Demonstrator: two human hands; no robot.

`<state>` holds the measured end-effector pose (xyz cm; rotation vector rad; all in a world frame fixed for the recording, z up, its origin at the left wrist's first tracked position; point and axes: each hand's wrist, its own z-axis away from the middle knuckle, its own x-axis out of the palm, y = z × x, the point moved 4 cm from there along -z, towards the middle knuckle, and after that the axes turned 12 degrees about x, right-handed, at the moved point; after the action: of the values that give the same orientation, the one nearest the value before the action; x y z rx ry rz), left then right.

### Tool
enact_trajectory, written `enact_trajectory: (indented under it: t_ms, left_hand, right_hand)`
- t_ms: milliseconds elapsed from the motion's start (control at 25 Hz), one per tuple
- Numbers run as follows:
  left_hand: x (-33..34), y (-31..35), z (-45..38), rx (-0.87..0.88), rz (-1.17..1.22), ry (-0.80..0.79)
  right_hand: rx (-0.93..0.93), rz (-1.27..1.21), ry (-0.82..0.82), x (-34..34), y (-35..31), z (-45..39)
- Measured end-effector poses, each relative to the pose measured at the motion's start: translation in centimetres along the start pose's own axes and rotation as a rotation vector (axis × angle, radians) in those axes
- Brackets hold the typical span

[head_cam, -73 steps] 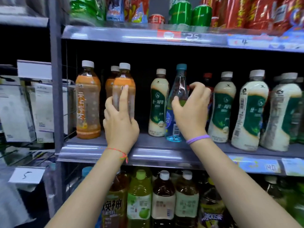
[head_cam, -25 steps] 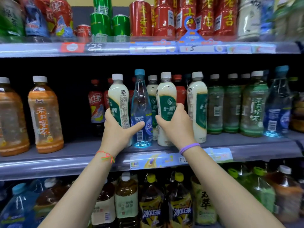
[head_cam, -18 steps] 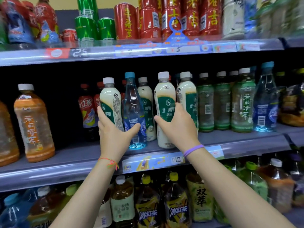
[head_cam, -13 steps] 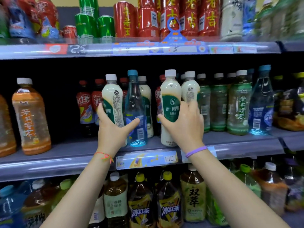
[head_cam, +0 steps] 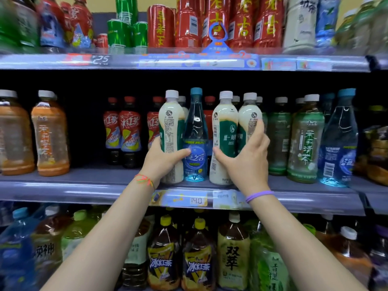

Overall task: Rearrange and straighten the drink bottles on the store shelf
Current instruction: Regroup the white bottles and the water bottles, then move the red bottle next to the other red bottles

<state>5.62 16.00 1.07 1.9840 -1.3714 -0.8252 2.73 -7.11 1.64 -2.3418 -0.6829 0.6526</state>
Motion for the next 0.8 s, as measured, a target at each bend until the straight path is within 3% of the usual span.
enact_trajectory:
  t_ms: [120, 280, 360, 440, 600, 720, 800]
  left_hand:
    - [0.6, 0.9, 1.2, 0.033, -0.116, 0.133]
    - [2.5, 5.2, 3.7, 0.495, -0.728, 0.357]
    - [5.1, 6.2, 3.6, 0.632, -1.082, 0.320]
    - [6.7, 6.0, 2.7, 0.630, -1.274, 0.239]
    - [5.6, 4.4, 1.9, 0.566, -1.290, 0.242]
    - [3.6, 3.7, 2.2, 0.554, -1.222, 0.283]
    - [1.9, 3.1, 2.2, 0.531, -1.143, 0.312]
  right_hand:
    - [-0.009, 0.026, 0.025, -0.3, 0.5, -0.4]
    - [0.015, 0.063, 0.062, -0.3, 1.3, -0.8]
    - [0.001, 0.081, 0.086, -0.4, 1.2, -0.7]
    - [-0.001, 0.100, 0.088, -0.5, 1.1, -0.7]
    - [-0.006, 0.153, 0.165, -1.2, 0.7, -0.2]
    - [-0.349, 0.221, 0.378, -1.1, -2.6, 1.7]
    - [-0.555, 0.241, 0.295, 0.8, -5.5, 3.0]
